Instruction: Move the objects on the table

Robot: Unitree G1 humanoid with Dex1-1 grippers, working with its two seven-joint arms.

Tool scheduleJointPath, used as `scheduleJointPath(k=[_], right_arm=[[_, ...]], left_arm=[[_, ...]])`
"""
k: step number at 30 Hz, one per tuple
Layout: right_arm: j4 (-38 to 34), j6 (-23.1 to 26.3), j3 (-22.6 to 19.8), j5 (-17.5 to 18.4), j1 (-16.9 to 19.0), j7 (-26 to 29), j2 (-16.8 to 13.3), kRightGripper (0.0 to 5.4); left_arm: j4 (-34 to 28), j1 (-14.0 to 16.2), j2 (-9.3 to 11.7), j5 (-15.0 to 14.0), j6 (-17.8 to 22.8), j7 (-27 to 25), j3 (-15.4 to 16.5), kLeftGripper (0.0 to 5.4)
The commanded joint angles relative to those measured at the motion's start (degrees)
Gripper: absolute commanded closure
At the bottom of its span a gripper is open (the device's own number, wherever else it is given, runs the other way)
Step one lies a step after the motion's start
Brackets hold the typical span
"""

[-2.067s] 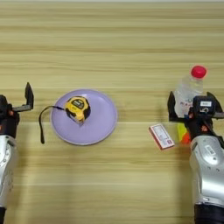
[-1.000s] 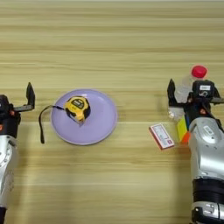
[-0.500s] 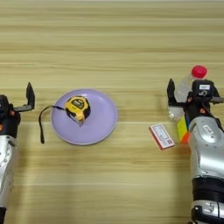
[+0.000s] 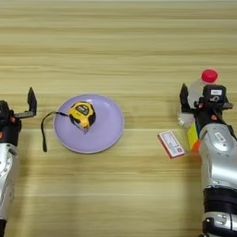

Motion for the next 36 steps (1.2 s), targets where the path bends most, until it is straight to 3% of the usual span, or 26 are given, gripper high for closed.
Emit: scheduleJointPath(k=[1,12,26,36], right_arm=[[0.4,0.7,0.1,0.4,-0.5,0.3,-0.2,1.57],[0.9,0.4,0.1,0.4,-0.8,0.3,-0.1,2.24],[-1.1,0.7,0.4,0.4,-1.6,0.2,-0.2,2.30],[-6.9,3.1,1.1,1.0,-1.8,0.1,0.0,2.30]], left_arm=[[-0.4,0.5,0.2,0.5,0.1,0.1,-0.1,0.00],[-0.3,0.4,0.2,0.5,0.1,0.2,0.0,0.00],[0.0,0.1,0.3,0.7,0.0,0.2,-0.1,0.00],[0.4,-0.3,0.5,0.8,0.3,-0.2,-0.6,0.00]])
